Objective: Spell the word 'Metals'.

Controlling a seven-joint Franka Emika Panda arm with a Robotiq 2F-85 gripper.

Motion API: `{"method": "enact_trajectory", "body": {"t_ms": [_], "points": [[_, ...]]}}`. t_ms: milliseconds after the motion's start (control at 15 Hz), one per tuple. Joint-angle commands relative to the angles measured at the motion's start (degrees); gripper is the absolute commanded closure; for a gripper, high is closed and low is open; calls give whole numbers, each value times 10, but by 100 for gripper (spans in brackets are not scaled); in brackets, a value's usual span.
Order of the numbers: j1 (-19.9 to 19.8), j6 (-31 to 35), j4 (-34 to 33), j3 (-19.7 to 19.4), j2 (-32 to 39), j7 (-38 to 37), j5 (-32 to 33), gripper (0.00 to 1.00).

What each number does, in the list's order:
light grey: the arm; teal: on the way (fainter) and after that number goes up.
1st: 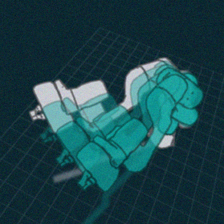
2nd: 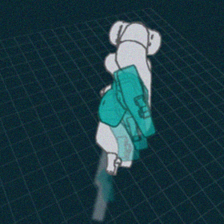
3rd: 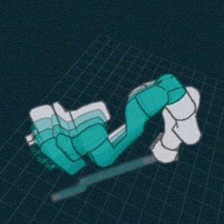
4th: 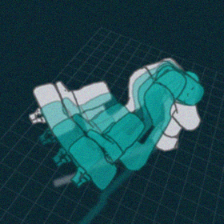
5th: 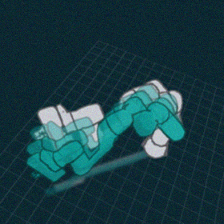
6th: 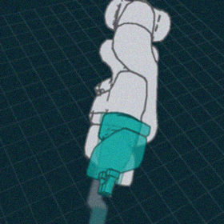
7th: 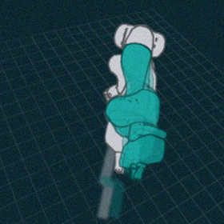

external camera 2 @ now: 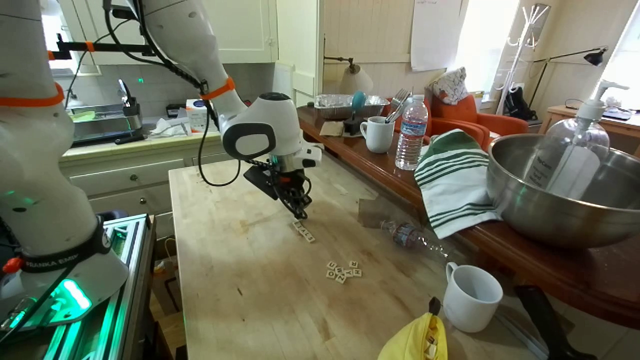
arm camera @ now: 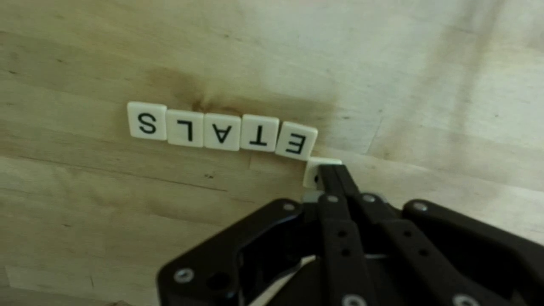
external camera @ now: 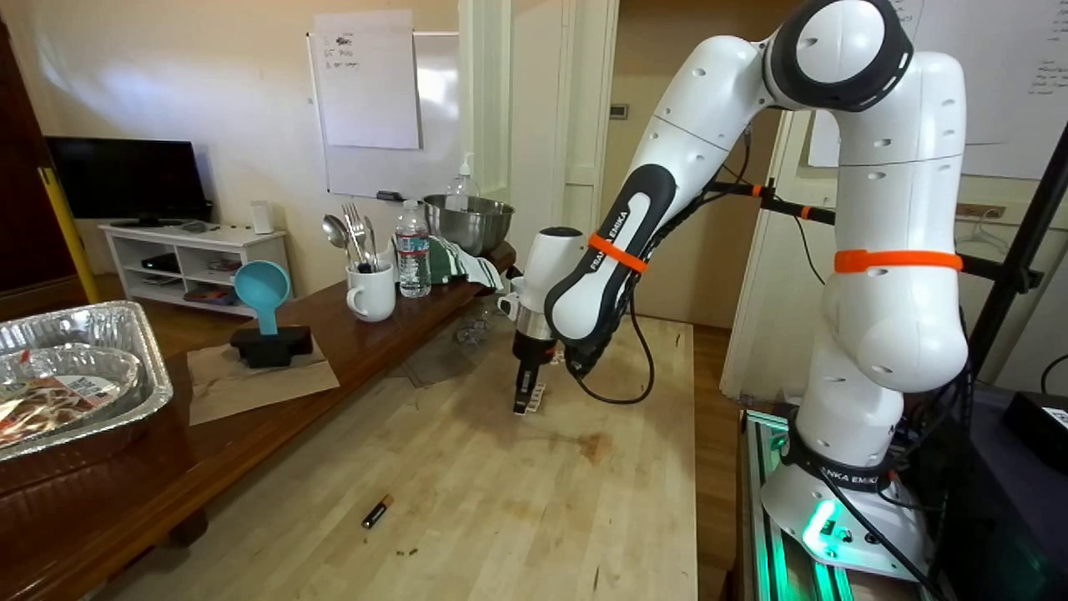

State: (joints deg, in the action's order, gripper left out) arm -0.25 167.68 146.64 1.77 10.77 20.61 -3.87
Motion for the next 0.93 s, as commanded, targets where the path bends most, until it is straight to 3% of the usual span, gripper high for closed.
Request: {"method": "enact_trajectory", "body": {"t_ms": [0, 200, 467, 867], "points": [[-15, 47, -21, 14, 45, -19, 7, 100], [-27, 56, -38, 23, 63, -22, 5, 100], [-34, 49, -65, 5, 78, -41, 21, 100], [-34, 26, -88, -56, 86, -82, 61, 100]]}}
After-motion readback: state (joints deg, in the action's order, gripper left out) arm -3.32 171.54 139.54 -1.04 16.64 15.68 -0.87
